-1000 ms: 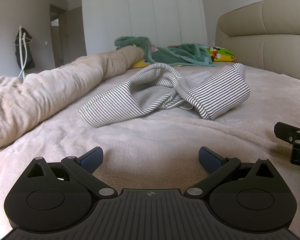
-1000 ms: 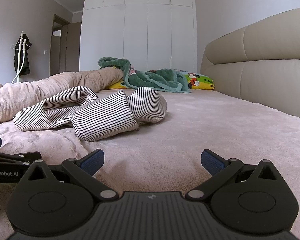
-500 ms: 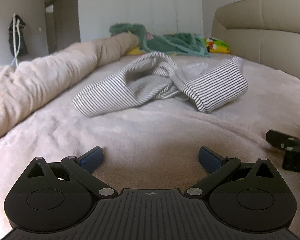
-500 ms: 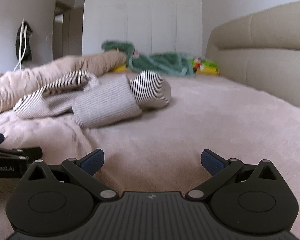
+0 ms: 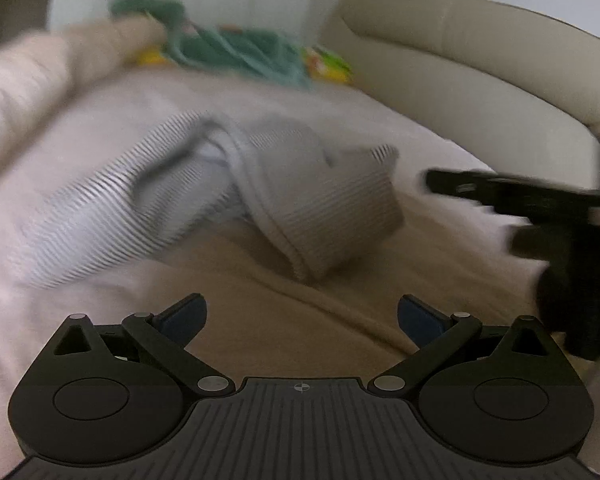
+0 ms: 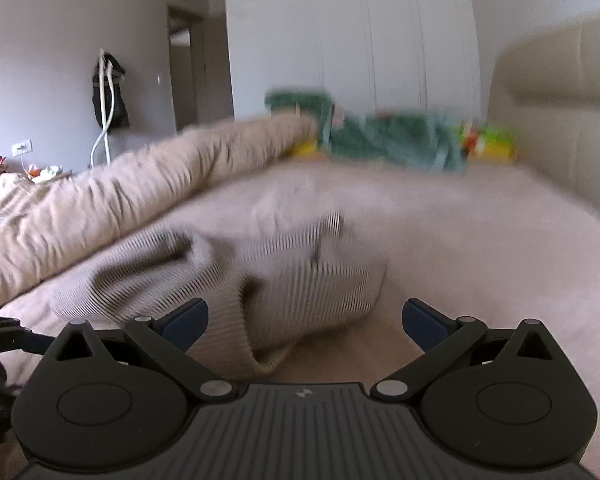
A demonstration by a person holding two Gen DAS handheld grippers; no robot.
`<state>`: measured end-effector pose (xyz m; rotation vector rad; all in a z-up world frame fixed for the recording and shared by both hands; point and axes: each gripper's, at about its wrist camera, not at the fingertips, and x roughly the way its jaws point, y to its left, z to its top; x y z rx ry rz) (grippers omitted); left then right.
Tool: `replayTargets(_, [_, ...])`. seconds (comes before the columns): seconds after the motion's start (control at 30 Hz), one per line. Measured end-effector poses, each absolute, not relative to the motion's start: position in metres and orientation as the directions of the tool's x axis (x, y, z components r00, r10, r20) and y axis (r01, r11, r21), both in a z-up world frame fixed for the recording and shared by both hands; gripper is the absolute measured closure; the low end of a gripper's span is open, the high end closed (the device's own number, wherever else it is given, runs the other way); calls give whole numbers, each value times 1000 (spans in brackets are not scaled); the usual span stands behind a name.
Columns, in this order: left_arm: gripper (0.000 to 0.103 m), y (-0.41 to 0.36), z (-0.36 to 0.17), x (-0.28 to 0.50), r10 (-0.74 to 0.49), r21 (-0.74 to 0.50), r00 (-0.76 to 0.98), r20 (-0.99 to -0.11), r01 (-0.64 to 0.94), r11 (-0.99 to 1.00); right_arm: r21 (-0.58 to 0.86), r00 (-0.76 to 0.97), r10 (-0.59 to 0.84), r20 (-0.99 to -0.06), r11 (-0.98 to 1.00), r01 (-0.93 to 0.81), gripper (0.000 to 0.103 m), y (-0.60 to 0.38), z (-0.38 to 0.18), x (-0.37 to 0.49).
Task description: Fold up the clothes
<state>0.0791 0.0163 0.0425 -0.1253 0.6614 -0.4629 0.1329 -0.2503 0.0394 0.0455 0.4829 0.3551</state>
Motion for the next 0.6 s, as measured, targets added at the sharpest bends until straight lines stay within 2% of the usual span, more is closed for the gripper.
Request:
replayTargets(0.1, [0,18,37,99,-519,-372,598,-610,363,855,298,700,435,-566,900,-318,0,-251,10,162])
replayTargets(0.23, [0,16,48,117,-500,-408,555,-665,290,865,387,606,446,-659,892,-235,0,-249,-7,169])
replayTargets(0.43, [0,22,71,143,-440,-441,480,-759,117,890,492,496,441,-748,870,-32,0,-250,-9,183])
replayTargets(0.5, [0,18,80,148,-410,-401,477,-777,127,907,516,422,467,-777,856,4,0,-256,-7,197])
replayTargets(0.6, [0,11,82,156,-456,-414,464,-760,196,889,611,322,560,-763,788,77,0,-276,-3,211])
